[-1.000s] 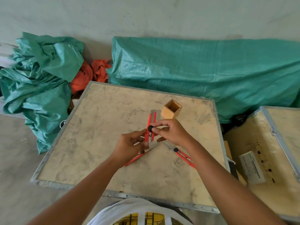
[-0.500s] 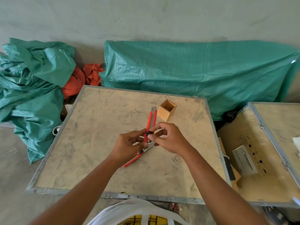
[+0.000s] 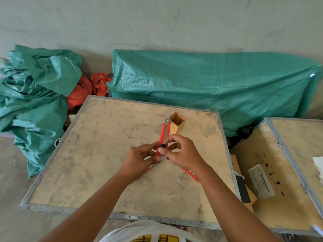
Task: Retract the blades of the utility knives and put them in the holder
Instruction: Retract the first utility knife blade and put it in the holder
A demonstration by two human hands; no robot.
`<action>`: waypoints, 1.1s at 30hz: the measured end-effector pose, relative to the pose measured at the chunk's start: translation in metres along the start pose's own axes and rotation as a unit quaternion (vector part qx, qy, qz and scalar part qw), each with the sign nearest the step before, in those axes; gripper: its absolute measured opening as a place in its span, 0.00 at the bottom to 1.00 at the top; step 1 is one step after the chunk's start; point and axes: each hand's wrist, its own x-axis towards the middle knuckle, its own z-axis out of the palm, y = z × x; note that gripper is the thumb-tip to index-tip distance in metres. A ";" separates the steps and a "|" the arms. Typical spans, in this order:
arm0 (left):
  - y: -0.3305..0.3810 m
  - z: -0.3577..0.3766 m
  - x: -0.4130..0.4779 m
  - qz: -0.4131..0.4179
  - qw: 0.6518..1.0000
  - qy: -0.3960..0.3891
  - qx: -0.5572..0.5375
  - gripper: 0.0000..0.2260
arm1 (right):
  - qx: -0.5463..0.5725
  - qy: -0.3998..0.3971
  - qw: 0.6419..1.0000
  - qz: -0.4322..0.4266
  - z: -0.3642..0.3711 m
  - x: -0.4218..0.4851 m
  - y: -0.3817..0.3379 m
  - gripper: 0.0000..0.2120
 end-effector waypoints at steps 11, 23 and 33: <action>-0.003 0.023 0.042 -0.003 1.000 0.012 0.022 0.24 | 0.031 0.042 0.999 -0.004 -0.020 0.035 0.024 0.08; -0.018 0.054 0.167 -0.043 0.990 -0.002 0.136 0.22 | 0.060 0.095 0.992 0.050 -0.085 0.149 0.075 0.13; -0.065 0.087 0.262 -0.130 0.935 0.050 0.327 0.42 | -0.041 0.201 0.977 0.055 -0.087 0.222 0.129 0.15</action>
